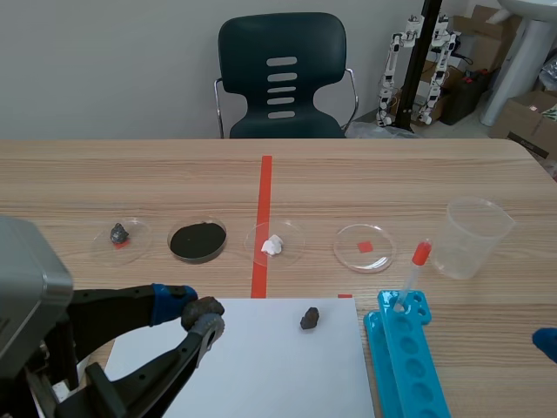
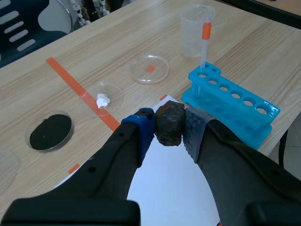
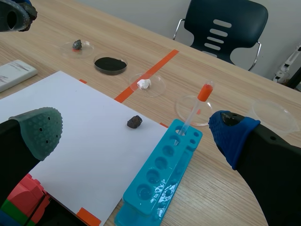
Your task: Lower the mineral onto the iron filings and hold still
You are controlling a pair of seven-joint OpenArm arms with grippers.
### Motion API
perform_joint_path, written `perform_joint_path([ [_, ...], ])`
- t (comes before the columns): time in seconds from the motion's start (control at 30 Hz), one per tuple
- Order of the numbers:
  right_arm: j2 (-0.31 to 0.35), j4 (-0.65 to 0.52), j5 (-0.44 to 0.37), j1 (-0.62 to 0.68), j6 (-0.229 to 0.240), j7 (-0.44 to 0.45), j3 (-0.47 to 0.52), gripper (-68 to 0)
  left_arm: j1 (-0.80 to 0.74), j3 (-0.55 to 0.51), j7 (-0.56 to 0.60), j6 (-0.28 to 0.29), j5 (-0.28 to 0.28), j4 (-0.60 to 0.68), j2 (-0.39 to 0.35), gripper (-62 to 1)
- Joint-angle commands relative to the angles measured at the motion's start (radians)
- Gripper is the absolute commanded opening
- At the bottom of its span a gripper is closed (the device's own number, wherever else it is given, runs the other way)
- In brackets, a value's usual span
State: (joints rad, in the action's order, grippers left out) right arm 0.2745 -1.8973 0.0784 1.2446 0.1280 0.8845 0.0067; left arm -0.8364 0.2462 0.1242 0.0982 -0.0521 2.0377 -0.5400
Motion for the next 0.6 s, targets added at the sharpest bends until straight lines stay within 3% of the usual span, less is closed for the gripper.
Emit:
perform_joint_path([
  [0.0,0.000,-0.021,-0.011,0.002,0.000,0.015,0.005,0.4,0.003,0.006,0.014,-0.005,-0.007,0.013,0.005,-52.4],
  [0.57,0.000,-0.021,-0.011,0.002,0.000,0.015,0.005,0.4,0.003,0.006,0.007,-0.005,-0.007,0.013,0.005,-52.3],
])
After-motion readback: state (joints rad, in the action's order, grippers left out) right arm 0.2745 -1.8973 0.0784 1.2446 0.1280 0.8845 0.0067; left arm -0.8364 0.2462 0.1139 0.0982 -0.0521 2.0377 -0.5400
